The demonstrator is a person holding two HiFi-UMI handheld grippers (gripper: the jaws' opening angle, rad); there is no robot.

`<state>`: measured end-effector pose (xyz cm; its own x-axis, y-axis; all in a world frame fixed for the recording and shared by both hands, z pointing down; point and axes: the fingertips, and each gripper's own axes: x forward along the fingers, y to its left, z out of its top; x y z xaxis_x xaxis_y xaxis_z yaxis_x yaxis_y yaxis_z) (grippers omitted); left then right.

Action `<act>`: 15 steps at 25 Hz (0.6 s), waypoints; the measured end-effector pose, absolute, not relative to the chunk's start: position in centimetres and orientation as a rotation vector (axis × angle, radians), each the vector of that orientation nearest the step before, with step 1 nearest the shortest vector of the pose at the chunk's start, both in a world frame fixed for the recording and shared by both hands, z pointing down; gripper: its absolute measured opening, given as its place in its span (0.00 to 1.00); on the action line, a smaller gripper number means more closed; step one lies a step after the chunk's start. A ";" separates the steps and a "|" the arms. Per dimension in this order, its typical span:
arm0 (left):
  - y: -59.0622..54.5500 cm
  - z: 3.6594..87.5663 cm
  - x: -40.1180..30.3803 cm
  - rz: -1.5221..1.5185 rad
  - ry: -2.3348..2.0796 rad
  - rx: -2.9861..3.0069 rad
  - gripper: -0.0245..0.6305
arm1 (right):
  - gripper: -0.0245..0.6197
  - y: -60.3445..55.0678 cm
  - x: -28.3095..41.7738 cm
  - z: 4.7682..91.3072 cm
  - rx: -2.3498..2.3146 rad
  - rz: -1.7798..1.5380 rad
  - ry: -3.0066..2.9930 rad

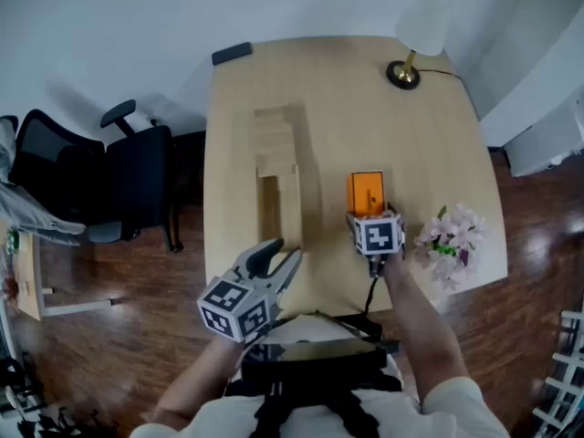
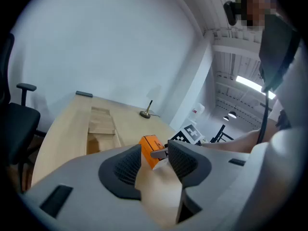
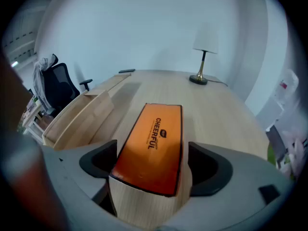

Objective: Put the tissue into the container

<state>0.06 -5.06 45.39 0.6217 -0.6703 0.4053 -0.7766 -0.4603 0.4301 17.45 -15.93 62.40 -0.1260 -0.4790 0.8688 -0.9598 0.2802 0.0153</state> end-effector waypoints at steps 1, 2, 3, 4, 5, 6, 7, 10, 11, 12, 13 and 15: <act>-5.1 45.5 0.2 0.235 -1.125 2.254 0.29 | 0.75 -15.8 17.4 62.9 1.305 0.800 -1.750; -5.1 45.7 0.4 0.233 -1.119 2.251 0.29 | 0.75 -15.7 17.3 63.3 1.292 0.856 -1.763; -5.1 45.8 0.5 0.230 -1.114 2.247 0.29 | 0.75 -15.6 17.1 63.6 1.279 0.907 -1.778; -5.2 45.9 0.5 0.227 -1.111 2.242 0.29 | 0.74 -15.5 16.9 63.7 1.271 0.943 -1.793; -5.2 46.0 0.5 0.224 -1.112 2.236 0.29 | 0.72 -15.5 16.8 63.5 1.268 0.957 -1.803; -5.2 46.1 0.3 0.221 -1.115 2.230 0.29 | 0.68 -15.4 16.9 63.3 1.269 0.952 -1.806; -5.1 46.1 0.2 0.218 -1.118 2.225 0.29 | 0.65 -15.4 17.1 63.0 1.276 0.928 -1.803; -4.9 46.3 -0.5 0.206 -1.134 2.209 0.29 | 0.63 -15.2 17.9 62.4 1.294 0.858 -1.787; -4.9 46.3 -0.8 0.202 -1.142 2.205 0.29 | 0.62 -15.0 17.9 62.2 1.298 0.864 -1.794; -4.9 46.3 -1.0 0.198 -1.148 2.201 0.29 | 0.62 -14.9 17.8 61.8 1.305 0.874 -1.807; -4.8 46.3 -1.2 0.194 -1.154 2.198 0.29 | 0.62 -14.8 17.7 61.5 1.311 0.891 -1.820; -4.8 46.3 -1.8 0.187 -1.164 2.194 0.29 | 0.61 -14.7 17.5 60.3 1.334 0.898 -1.852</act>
